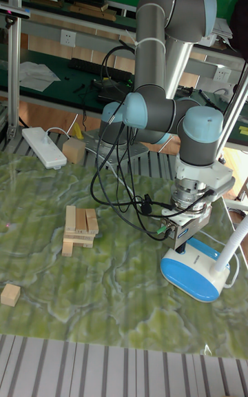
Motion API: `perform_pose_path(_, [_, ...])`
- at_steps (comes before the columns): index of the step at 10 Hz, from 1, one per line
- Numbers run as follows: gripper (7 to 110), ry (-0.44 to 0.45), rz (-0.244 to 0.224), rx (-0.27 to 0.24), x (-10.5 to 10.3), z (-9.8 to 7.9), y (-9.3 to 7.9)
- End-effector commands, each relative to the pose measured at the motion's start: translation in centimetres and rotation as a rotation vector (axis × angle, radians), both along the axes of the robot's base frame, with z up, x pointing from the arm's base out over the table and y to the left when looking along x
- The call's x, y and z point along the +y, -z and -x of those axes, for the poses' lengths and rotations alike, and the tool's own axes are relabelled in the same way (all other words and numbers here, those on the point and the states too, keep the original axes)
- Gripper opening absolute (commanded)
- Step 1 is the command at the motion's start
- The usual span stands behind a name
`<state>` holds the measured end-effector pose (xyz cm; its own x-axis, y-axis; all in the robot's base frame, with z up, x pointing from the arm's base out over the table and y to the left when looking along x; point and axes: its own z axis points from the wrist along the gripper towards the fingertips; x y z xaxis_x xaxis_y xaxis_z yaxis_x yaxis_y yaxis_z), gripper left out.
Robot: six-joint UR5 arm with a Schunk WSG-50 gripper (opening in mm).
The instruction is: Turn on the desk lamp by pressing the button
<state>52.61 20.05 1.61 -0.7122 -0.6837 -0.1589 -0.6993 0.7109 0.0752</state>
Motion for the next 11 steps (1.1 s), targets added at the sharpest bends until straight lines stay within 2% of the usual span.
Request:
perform_pose_path(1, [7,0.008,-0.013,0.000,0.2,-0.1,-0.1])
perform_pose_path(5, [7,0.008,-0.011,0.002,0.1,-0.1,-0.2])
perform_pose_path(7, [7,0.010,-0.011,-0.003,0.2,-0.4,0.4])
perform_pose_path(9, [7,-0.014,0.007,0.004,-0.8,-0.4,0.2])
perform_pose_path(11, [7,-0.040,0.004,0.019,-2.0,-0.3,-0.4])
